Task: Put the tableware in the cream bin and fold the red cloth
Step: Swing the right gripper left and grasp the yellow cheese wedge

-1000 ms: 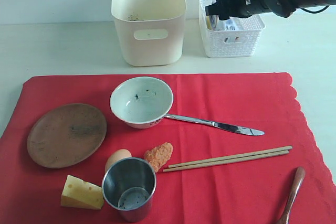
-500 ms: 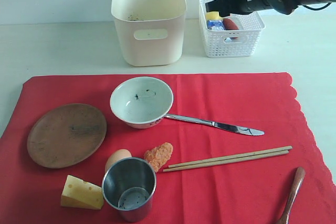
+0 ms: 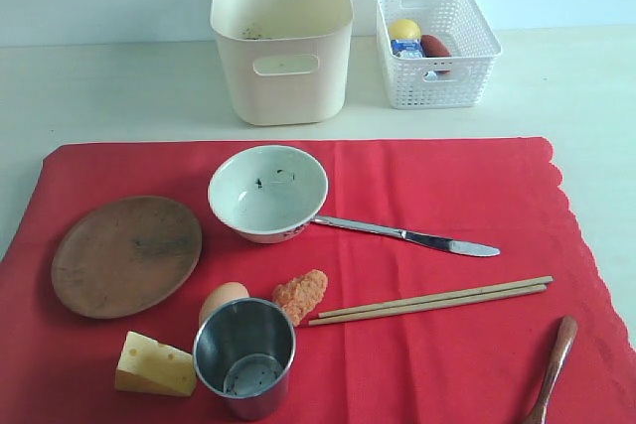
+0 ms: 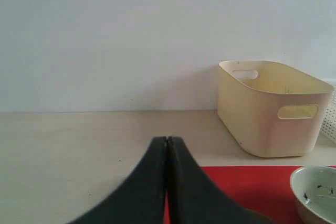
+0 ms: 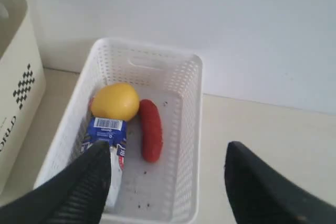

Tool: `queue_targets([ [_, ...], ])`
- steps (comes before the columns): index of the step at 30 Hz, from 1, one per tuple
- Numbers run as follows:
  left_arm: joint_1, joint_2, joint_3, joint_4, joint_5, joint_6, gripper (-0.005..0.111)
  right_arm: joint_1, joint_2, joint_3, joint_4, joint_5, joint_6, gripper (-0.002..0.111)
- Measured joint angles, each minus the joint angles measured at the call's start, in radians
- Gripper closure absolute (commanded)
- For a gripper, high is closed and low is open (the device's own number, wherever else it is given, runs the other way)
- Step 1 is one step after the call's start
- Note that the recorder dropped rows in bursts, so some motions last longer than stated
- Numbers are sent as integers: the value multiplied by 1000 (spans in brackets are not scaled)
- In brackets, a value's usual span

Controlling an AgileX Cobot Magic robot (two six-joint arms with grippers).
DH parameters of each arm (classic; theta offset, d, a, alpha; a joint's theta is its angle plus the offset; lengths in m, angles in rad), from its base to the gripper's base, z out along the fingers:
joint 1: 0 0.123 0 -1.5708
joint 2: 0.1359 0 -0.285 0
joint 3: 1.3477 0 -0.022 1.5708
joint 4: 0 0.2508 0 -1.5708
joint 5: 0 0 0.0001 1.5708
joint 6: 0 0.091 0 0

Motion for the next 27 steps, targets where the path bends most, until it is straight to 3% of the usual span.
queue_targets([
  [5,0,0,0,0,0,0,105,4,-56,0,48,140,-17,47],
  [11,0,0,0,0,0,0,105,50,-113,0,202,252,-187,47],
  [27,0,0,0,0,0,0,105,390,-154,0,345,371,-384,47],
])
